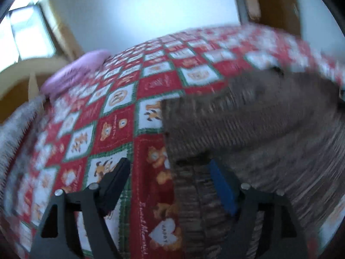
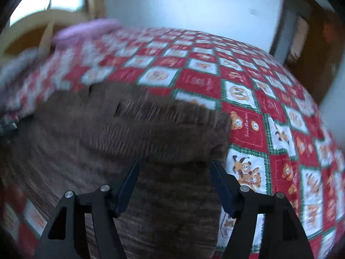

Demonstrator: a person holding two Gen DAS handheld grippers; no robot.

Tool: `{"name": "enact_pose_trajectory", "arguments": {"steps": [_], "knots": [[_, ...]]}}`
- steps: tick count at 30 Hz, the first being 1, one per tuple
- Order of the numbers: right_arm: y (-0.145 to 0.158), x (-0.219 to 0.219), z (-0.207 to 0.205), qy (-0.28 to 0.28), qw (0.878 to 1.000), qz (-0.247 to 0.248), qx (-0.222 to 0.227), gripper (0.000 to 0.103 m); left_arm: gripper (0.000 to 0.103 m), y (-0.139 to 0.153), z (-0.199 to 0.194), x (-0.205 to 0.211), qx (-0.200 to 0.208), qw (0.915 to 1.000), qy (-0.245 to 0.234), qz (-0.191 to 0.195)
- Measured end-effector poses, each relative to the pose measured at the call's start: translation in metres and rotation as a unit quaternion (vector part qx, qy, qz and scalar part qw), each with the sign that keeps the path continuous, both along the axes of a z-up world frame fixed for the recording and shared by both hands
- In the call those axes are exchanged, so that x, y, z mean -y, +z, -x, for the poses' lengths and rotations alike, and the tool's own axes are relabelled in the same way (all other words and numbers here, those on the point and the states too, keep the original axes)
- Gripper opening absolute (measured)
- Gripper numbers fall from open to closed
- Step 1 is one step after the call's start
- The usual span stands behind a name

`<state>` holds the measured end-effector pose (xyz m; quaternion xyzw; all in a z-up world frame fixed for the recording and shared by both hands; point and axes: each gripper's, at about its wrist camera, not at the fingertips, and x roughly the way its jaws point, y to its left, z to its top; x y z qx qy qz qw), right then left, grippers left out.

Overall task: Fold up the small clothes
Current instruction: 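Open both tools to release the folded hem onto the sweater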

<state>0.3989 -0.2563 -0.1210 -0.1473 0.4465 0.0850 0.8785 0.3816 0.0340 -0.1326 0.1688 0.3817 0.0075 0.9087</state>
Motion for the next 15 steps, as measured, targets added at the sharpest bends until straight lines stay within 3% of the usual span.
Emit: {"name": "enact_pose_trajectory", "arguments": {"steps": [3,6,10,12,15], "knots": [[-0.006,-0.012,-0.013,0.015,0.999,0.028,0.006,0.069,0.084,0.002,-0.015,0.015,0.019,0.9986,-0.009,-0.049],[0.007,-0.016,-0.051,-0.014,0.998,0.049,0.025,0.069,0.086,0.008,-0.051,0.016,0.045,0.9948,0.03,-0.087],[0.048,0.004,-0.098,-0.097,0.991,0.02,0.089,0.069,0.085,0.026,-0.092,-0.024,0.03,0.9917,0.123,-0.022],[0.056,0.013,-0.099,-0.104,0.991,-0.022,0.084,0.069,0.085,0.028,-0.09,-0.04,0.022,0.99,0.14,0.005],[0.047,0.017,-0.083,-0.09,0.993,-0.008,0.078,0.069,0.089,0.021,-0.069,-0.054,0.015,0.9899,0.14,0.019]]}}
